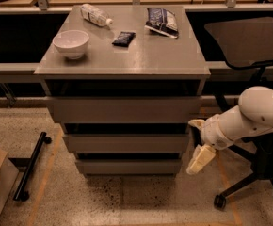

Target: Open bottom drawer

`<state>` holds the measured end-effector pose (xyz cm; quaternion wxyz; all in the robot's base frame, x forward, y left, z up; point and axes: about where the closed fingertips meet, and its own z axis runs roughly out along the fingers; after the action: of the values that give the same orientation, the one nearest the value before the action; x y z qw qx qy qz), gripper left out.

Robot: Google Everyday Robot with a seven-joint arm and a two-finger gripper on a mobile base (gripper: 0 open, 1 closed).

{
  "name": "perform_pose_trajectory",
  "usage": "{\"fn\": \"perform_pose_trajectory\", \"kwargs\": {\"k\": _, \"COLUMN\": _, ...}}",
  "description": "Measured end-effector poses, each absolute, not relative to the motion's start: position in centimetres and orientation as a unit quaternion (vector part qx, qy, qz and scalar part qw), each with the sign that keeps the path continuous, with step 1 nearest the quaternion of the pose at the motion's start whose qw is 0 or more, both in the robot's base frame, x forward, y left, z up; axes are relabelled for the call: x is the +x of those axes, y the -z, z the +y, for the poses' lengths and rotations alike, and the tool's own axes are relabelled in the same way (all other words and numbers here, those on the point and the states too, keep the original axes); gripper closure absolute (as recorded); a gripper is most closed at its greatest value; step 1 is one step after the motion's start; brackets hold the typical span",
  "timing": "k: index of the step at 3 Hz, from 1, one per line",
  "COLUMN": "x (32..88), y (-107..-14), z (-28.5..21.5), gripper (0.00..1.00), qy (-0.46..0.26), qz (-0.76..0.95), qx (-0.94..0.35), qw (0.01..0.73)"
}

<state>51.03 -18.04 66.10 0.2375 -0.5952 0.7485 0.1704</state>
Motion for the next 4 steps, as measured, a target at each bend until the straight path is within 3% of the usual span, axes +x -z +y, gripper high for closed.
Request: {"fn": "perform_pose_trajectory", "kwargs": {"k": 4, "x": 50.9, "y": -54.0, "z": -16.9, "gripper": 0.0, "qy": -0.231, "qz": 0.771, "qx": -0.571, "qw": 0.162}}
